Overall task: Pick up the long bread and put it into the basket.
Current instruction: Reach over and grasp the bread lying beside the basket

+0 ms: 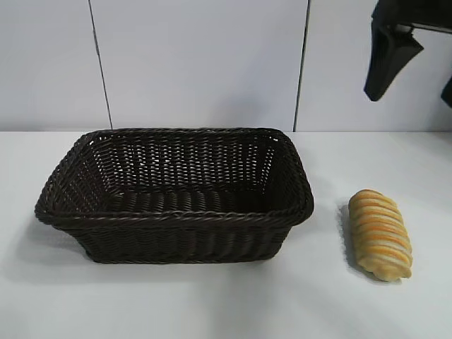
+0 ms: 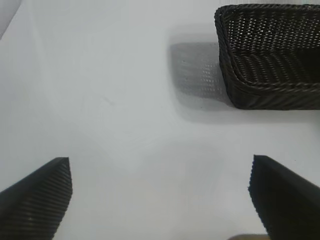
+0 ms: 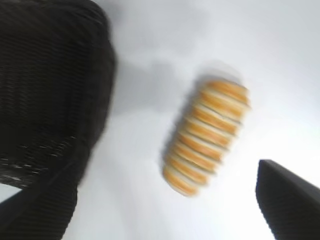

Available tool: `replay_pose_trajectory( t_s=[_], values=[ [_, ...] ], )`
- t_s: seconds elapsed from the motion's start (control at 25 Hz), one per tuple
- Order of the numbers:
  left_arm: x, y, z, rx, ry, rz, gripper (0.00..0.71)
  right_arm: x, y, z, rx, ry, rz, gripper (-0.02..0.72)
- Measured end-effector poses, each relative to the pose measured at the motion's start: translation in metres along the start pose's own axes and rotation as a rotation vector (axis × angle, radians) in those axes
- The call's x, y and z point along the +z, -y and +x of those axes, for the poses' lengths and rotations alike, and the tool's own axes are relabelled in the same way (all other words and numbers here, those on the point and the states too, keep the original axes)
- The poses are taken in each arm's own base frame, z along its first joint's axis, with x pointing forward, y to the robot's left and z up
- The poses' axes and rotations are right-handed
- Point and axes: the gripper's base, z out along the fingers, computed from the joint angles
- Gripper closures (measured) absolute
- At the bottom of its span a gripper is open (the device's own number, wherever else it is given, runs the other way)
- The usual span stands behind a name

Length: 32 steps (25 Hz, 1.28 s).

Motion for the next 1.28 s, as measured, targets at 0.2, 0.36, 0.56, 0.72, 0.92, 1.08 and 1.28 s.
replay_pose_trajectory(
  t_s=[0.2, 0.36, 0.56, 0.72, 0.92, 1.08, 1.28],
  values=[
    [0.0, 0.0, 0.0, 0.0, 0.001, 0.0, 0.016, 0.036, 0.0, 0.02, 0.028, -0.026, 0.001, 0.008],
    [0.0, 0.0, 0.0, 0.0, 0.001, 0.0, 0.016, 0.069, 0.0, 0.041, 0.075, -0.009, 0.0, 0.008],
    [0.0, 0.0, 0.0, 0.0, 0.002, 0.0, 0.016, 0.102, -0.001, 0.051, 0.123, 0.003, -0.02, 0.008],
    [0.0, 0.0, 0.0, 0.0, 0.005, -0.001, 0.016, 0.126, -0.002, 0.05, 0.142, -0.007, -0.026, 0.008],
    [0.0, 0.0, -0.001, 0.0, 0.006, -0.001, 0.016, 0.153, -0.002, 0.051, 0.165, -0.026, -0.031, 0.123],
    [0.0, 0.0, -0.001, 0.0, 0.006, -0.001, 0.016, 0.157, -0.003, 0.051, 0.209, -0.027, -0.037, 0.543],
    [0.0, 0.0, -0.001, 0.0, 0.006, -0.001, 0.016, 0.155, -0.004, 0.048, 0.219, -0.049, -0.038, 0.61]
  ],
)
